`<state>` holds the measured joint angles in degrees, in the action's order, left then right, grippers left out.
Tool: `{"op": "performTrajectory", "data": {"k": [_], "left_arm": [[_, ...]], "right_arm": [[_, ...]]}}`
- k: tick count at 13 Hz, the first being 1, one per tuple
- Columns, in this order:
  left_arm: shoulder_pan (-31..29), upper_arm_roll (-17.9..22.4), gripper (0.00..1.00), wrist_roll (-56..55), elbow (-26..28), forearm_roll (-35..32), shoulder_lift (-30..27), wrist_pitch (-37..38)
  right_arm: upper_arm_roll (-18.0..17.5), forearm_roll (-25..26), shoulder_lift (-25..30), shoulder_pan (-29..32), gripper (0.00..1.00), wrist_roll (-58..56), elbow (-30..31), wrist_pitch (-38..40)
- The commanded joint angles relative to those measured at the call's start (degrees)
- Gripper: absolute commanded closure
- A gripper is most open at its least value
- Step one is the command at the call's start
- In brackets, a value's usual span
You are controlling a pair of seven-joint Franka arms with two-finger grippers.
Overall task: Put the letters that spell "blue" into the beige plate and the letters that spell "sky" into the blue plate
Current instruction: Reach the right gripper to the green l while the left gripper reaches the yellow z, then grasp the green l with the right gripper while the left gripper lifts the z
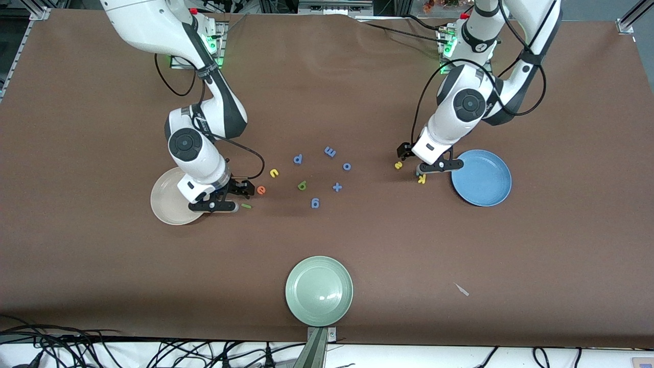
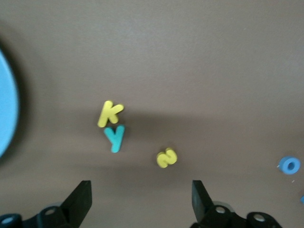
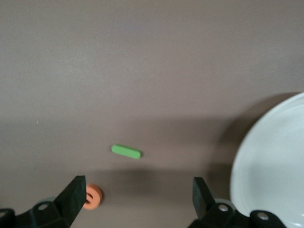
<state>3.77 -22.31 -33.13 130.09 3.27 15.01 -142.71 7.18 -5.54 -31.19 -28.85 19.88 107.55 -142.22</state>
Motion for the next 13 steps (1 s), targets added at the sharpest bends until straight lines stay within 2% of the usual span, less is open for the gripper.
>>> {"op": "performTrajectory", "data": {"k": [1, 3, 5, 8, 10, 13], "left_arm": [[1.14, -0.54, 0.10, -3.85, -0.89, 1.13, 3.70, -4.57], [3.08, -0.28, 0.13, -7.12, -0.98, -0.79, 7.04, -8.53], [3.17, -0.28, 0.22, -8.43, -0.98, -3.08, 8.10, -8.90], [4.40, -0.10, 0.25, -15.10, -1.41, -10.88, 10.39, -8.90], [4.40, -0.19, 0.30, -19.67, -1.68, -15.64, 10.57, -8.81], [4.31, -0.10, 0.40, -20.57, -1.77, -16.80, 11.36, -8.81]], "right_arm": [[0.21, -2.20, -4.83, -0.41, 0.01, 1.64, -6.11, -0.60], [0.21, -2.11, -7.21, -0.41, 0.01, 2.35, -7.27, -1.47], [0.21, -2.20, -8.44, -0.41, 0.01, 2.61, -7.18, -3.59], [0.12, -2.29, -8.89, -0.68, 0.03, 3.93, -6.57, -4.47], [0.12, -2.64, -9.06, -0.76, 0.09, 5.07, -6.48, -4.38], [-0.58, -2.73, -8.89, -0.76, 0.19, 5.86, -5.43, -3.86]]}}
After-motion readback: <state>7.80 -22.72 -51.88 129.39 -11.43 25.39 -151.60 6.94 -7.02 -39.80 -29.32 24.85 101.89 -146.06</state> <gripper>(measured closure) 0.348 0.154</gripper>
